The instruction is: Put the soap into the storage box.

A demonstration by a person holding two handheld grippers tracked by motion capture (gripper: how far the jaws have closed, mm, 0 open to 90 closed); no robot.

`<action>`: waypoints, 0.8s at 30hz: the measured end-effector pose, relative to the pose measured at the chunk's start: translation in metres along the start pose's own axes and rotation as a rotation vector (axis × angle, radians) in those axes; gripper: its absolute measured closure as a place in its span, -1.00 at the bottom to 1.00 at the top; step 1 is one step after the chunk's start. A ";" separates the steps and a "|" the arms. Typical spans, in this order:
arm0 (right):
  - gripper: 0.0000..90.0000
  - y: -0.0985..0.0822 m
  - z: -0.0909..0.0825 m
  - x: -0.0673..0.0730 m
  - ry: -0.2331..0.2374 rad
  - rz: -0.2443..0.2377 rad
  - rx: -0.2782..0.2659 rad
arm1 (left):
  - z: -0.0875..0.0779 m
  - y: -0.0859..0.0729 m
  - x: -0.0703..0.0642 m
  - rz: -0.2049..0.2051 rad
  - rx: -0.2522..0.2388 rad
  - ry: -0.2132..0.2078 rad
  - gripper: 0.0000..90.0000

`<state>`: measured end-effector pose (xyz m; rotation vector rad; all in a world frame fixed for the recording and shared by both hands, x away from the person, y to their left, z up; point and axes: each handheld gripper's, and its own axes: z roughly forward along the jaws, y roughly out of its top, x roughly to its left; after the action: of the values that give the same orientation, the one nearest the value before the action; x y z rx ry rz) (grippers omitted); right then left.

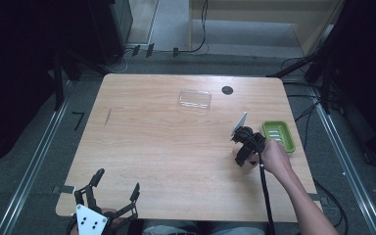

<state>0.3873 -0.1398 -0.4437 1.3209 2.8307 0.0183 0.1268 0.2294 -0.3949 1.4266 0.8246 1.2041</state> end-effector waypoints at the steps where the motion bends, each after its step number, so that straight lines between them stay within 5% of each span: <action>1: -0.25 0.000 0.000 0.000 0.000 0.000 0.000 | 0.000 0.000 0.000 0.000 0.000 0.000 -0.78; 24: -0.25 -0.020 -0.007 -0.019 -0.015 0.035 0.021 | 0.000 0.000 0.000 -0.001 0.001 0.001 -0.78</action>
<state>0.3842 -0.1672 -0.4364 1.3688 2.8028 -0.0206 0.1268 0.2296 -0.3948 1.4265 0.8265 1.2033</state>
